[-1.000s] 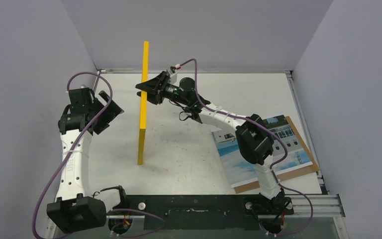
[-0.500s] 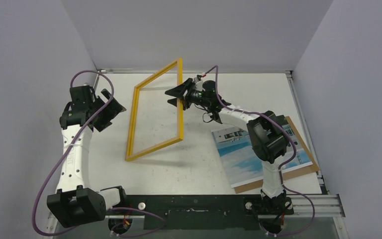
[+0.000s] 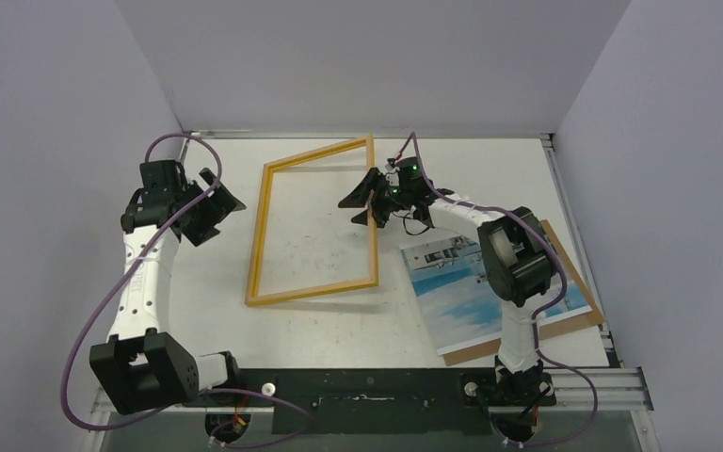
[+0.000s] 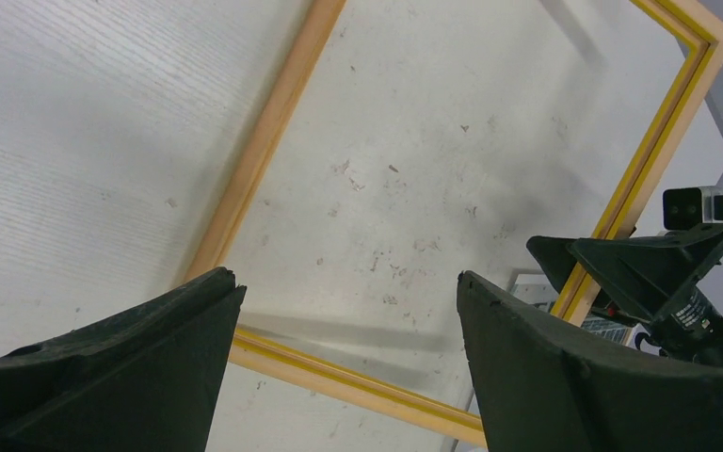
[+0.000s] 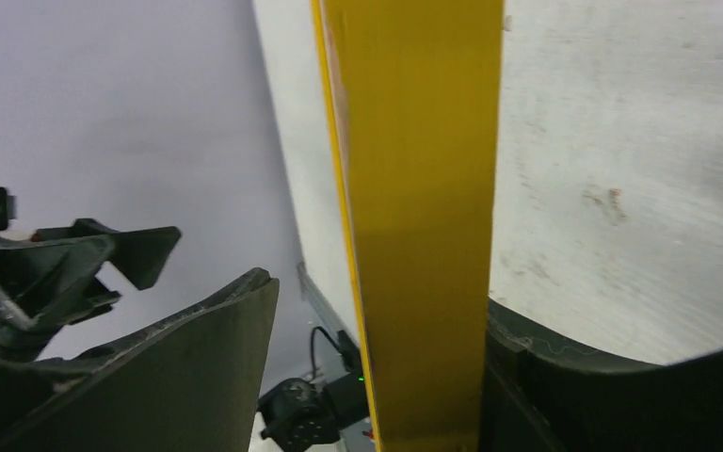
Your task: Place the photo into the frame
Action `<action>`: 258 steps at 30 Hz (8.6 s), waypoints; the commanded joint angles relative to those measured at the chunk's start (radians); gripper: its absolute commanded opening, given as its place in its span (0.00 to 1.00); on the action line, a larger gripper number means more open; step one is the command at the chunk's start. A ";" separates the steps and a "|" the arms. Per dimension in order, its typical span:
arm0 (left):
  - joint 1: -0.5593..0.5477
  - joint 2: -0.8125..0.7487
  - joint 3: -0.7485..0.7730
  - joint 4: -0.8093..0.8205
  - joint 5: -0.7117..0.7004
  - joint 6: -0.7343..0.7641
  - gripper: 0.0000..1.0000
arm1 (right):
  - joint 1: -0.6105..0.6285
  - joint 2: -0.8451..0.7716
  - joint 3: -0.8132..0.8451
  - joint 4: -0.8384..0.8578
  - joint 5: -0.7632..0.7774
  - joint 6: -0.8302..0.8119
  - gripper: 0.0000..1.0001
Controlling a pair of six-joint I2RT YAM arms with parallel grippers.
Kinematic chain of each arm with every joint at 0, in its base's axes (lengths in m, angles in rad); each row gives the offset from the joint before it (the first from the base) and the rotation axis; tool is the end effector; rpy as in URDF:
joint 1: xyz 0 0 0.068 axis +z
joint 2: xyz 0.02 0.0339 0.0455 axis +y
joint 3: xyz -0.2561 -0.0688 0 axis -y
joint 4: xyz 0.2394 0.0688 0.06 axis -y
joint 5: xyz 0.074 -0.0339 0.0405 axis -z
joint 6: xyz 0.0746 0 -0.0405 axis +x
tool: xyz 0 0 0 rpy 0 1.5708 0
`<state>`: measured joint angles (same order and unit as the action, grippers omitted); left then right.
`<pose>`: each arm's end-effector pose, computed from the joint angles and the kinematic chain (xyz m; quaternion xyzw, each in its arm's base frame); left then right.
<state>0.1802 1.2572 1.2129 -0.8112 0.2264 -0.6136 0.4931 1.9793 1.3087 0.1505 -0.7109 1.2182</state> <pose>0.2775 0.0335 0.2957 -0.3233 0.8737 -0.1781 0.3169 0.3820 0.2606 0.1819 0.1245 0.8202 0.5524 0.0810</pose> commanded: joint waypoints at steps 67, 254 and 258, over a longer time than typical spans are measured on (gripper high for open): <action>-0.010 0.343 -0.116 0.132 -0.079 0.164 0.70 | -0.055 0.083 0.423 -0.772 0.473 -0.687 0.68; -1.409 0.603 -0.291 0.881 -0.277 -0.744 0.60 | -0.409 -0.889 -0.554 -1.230 1.013 -0.278 0.98; -1.409 0.613 -0.283 0.891 -0.277 -0.744 0.60 | -0.531 -0.811 -0.587 -1.178 0.949 -0.315 0.98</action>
<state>-1.2236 1.8297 0.9470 0.1188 -0.0036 -1.3705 0.0540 1.1103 0.7456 -1.0378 0.2436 0.8852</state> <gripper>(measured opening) 0.598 0.981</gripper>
